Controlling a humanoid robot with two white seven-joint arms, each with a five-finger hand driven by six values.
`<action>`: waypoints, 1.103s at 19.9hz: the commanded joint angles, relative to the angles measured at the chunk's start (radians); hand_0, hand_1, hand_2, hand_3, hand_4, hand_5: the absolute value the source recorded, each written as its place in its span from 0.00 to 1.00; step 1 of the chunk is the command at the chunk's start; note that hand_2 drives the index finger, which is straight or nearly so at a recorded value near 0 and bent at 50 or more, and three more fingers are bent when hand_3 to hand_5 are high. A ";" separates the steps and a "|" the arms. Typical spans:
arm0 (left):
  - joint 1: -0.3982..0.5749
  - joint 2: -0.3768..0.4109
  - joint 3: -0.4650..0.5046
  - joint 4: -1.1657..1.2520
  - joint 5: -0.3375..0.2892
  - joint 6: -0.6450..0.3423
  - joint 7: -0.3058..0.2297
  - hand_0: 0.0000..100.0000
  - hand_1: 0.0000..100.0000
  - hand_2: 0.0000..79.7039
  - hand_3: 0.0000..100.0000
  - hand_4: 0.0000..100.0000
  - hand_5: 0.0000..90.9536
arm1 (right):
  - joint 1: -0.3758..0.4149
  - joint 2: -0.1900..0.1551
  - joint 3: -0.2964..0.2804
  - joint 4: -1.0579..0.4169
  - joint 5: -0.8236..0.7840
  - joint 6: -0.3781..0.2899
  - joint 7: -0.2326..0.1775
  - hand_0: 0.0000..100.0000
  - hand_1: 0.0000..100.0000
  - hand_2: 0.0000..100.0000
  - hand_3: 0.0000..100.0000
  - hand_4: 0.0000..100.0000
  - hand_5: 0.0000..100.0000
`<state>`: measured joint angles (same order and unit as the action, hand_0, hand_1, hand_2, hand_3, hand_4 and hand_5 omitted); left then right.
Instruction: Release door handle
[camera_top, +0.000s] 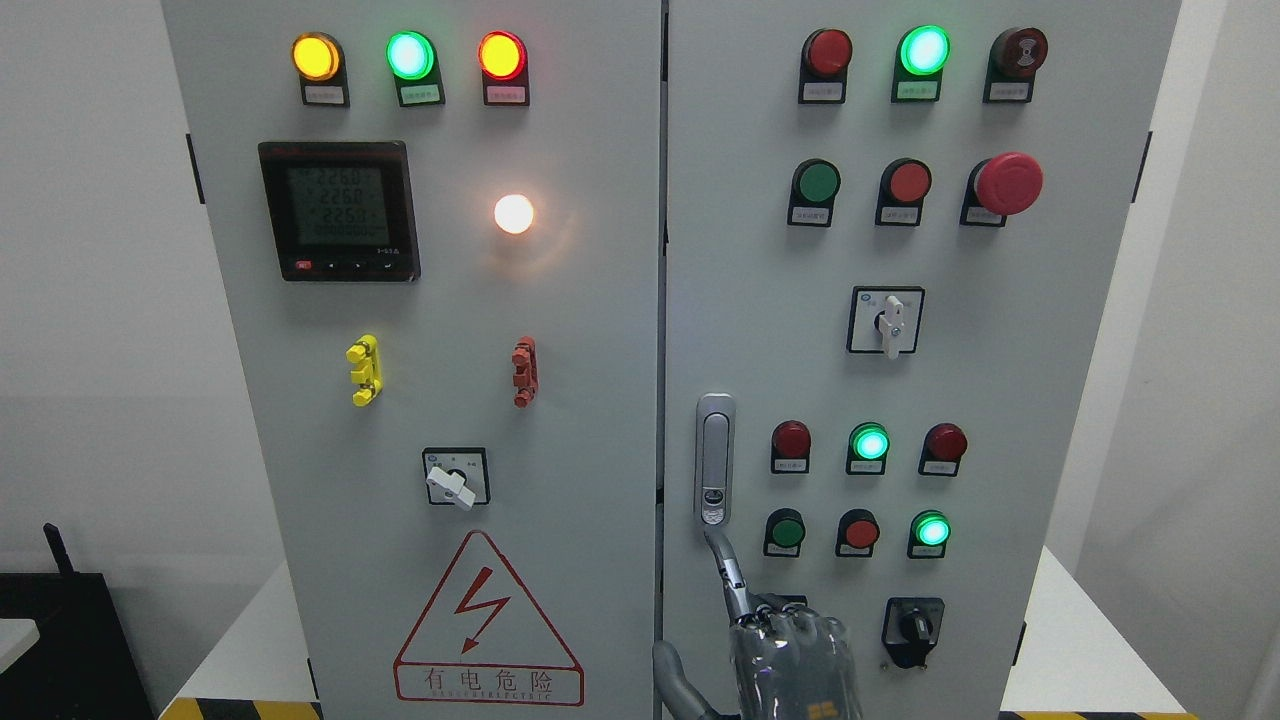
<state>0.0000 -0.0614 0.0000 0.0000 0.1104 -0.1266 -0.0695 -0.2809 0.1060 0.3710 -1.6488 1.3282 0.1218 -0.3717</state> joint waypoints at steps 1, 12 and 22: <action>-0.031 0.000 -0.011 -0.008 0.000 0.001 0.000 0.12 0.39 0.00 0.00 0.00 0.00 | -0.052 0.009 -0.003 0.110 0.011 0.021 0.016 0.34 0.43 0.03 1.00 1.00 1.00; -0.031 0.000 -0.011 -0.008 0.000 0.001 0.000 0.12 0.39 0.00 0.00 0.00 0.00 | -0.052 0.009 -0.024 0.107 0.002 0.045 0.014 0.34 0.43 0.03 1.00 1.00 1.00; -0.031 0.000 -0.011 -0.008 0.000 0.001 0.002 0.12 0.39 0.00 0.00 0.00 0.00 | -0.054 0.009 -0.024 0.107 -0.001 0.044 0.016 0.35 0.43 0.05 1.00 1.00 1.00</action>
<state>0.0000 -0.0614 0.0000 0.0000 0.1104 -0.1266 -0.0693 -0.3335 0.1144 0.3537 -1.5562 1.3291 0.1670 -0.3557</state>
